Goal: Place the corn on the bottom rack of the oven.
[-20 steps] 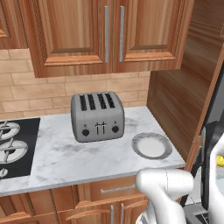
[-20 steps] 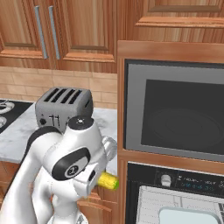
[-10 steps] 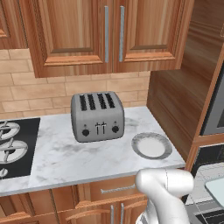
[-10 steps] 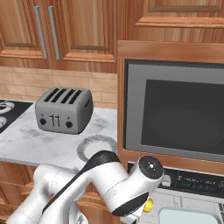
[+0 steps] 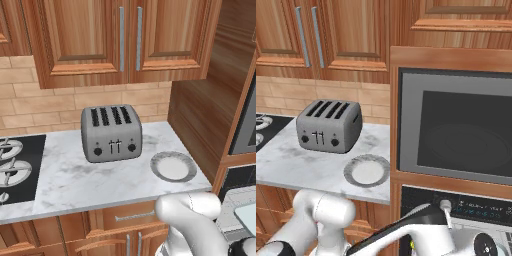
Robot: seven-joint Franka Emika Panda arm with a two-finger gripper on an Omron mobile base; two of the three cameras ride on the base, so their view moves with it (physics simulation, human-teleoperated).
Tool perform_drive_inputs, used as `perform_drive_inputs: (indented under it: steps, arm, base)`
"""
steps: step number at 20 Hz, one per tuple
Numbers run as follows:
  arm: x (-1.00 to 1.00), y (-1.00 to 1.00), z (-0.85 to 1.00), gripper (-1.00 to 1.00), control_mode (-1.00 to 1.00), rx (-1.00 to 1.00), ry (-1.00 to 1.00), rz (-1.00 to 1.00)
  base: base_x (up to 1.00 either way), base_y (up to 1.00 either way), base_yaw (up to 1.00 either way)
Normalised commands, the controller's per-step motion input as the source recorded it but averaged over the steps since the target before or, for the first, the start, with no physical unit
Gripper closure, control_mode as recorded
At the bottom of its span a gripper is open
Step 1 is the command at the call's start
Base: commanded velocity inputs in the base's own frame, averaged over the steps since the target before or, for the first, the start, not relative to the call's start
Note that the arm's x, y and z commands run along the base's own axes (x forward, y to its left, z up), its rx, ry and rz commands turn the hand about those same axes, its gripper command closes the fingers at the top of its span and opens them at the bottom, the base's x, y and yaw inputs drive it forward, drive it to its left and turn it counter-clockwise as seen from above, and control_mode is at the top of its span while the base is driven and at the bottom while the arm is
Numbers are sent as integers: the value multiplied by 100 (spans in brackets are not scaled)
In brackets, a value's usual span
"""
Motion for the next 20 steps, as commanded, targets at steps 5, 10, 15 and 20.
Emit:
perform_drive_inputs:
  steps: [5, 10, 15, 20]
  arm:
    - [6, -87, -74, 100, -100, -23, -28, 47]
    - [-1, -40, -70, 100, -100, -28, -35, 29]
    - [49, 38, -20, 100, -100, -16, -28, 8]
    - [60, 9, -72, 100, -100, -25, -2, 0]
  base:
    - [0, 0, 0]
    - [0, 0, 0]
    - [0, 0, 0]
    - [0, 0, 0]
